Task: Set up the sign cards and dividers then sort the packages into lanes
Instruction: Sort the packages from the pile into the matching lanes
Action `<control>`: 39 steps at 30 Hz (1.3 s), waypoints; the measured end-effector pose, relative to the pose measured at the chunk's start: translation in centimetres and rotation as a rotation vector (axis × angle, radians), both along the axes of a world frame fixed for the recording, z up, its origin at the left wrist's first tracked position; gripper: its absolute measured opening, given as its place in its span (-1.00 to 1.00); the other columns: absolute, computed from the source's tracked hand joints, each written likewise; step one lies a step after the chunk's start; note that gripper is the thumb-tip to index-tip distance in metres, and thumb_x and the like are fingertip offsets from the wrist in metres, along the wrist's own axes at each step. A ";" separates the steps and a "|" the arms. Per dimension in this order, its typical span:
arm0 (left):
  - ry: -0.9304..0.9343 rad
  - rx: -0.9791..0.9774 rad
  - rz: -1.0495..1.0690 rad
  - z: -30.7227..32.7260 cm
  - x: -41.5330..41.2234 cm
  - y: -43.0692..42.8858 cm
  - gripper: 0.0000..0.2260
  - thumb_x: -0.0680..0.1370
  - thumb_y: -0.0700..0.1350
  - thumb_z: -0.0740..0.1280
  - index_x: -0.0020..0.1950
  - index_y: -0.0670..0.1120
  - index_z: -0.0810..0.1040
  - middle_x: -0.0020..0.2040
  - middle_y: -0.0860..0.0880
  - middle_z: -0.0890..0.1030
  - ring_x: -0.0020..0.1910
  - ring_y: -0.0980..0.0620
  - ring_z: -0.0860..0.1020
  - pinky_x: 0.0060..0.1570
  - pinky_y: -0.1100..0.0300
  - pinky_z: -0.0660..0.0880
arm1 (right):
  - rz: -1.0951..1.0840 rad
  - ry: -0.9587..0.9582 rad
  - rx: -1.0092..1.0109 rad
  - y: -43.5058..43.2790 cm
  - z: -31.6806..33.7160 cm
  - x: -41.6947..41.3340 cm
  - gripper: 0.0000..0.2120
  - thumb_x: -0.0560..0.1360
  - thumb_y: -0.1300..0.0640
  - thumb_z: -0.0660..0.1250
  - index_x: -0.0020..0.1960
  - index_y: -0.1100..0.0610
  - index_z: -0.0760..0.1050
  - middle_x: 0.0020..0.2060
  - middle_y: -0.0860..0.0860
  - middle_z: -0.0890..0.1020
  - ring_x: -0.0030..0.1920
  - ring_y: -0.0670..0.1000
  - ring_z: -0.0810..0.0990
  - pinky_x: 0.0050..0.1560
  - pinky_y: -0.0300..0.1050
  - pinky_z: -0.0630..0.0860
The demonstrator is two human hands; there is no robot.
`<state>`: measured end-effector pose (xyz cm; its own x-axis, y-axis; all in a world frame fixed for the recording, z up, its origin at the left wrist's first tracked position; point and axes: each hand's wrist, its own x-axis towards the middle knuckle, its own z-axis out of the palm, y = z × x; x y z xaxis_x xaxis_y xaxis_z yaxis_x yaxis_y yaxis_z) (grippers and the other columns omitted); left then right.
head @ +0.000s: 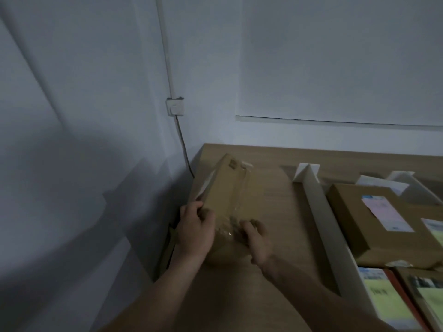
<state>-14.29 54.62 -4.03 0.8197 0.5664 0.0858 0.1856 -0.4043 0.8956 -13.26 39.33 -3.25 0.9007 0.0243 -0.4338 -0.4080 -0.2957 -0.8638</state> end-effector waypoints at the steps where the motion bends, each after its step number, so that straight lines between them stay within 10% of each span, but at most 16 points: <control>1: -0.024 0.049 -0.026 0.3 -1.2 -0.8 -0.78 0.56 -0.10 0.34 0.20 -0.06 0.55 0.12 0.03 0.42 0.07 -0.04 0.52 0.06 0.14 0.41 | 0.004 0.026 0.010 -0.6 -0.3 -0.9 -0.79 0.59 -0.18 0.26 -0.01 -0.05 0.45 0.00 0.06 0.59 -0.10 0.01 0.54 0.15 0.13 0.54; 13: 0.105 0.436 -0.089 -0.1 -15.5 -10.6 -0.58 0.38 0.15 0.13 0.12 0.05 0.59 0.09 0.03 0.50 0.07 -0.09 0.52 0.10 -0.09 0.48 | 0.087 0.325 0.023 -8.1 0.0 -11.4 -0.27 0.57 -0.43 -0.03 0.56 -0.02 0.29 0.49 0.09 0.42 0.41 0.21 0.41 0.29 0.18 0.36; 19: 0.267 0.583 -0.331 -1.1 -17.6 -12.1 -0.54 0.42 0.21 0.03 0.09 0.07 0.60 0.13 0.08 0.50 0.13 -0.02 0.47 0.19 0.01 0.41 | 0.047 0.242 0.089 -8.9 -0.1 -12.8 -0.47 0.66 -0.27 0.04 0.07 0.15 0.53 -0.31 0.02 0.68 -0.43 -0.07 0.58 -0.47 -0.26 0.40; 23: 0.214 0.639 -0.419 -3.5 -17.7 -10.9 -0.63 0.47 0.17 0.11 -0.11 0.01 0.63 -0.03 0.09 0.53 0.02 0.02 0.46 0.07 0.05 0.46 | -0.034 0.295 0.109 -8.1 -1.0 -11.5 -0.30 0.58 -0.40 0.05 0.55 0.02 0.31 0.47 0.10 0.43 0.35 0.17 0.45 0.11 0.10 0.36; 27: 0.042 0.530 -0.327 -2.7 -16.0 -8.8 -0.73 0.48 0.07 0.17 -0.22 -0.05 0.57 -0.15 0.05 0.50 -0.16 0.03 0.49 -0.20 0.04 0.52 | -0.007 0.198 0.071 -7.5 -0.4 -10.2 -0.50 0.65 -0.21 0.15 0.46 0.06 0.39 0.39 0.10 0.48 0.19 0.09 0.48 0.11 -0.01 0.34; 30: 0.089 0.499 -0.173 -1.0 -13.7 -6.4 -0.76 0.55 0.09 0.26 0.07 -0.02 0.60 0.08 0.00 0.52 0.08 -0.03 0.51 -0.10 0.18 0.42 | 0.009 0.135 0.041 -6.9 -0.5 -9.3 -0.55 0.58 -0.17 0.32 0.33 0.09 0.40 0.21 0.05 0.54 -0.07 -0.06 0.48 -0.09 -0.13 0.39; 39: 0.450 -0.149 -0.176 -1.7 -7.3 -2.2 -0.35 0.48 0.14 0.48 0.45 -0.12 0.35 0.36 -0.09 0.51 0.28 -0.12 0.53 0.15 0.02 0.52 | -0.091 0.074 -0.005 -5.0 -2.8 -6.9 -0.18 0.37 -0.22 0.55 0.44 0.14 0.30 0.30 0.08 0.54 0.19 0.10 0.53 0.24 0.04 0.48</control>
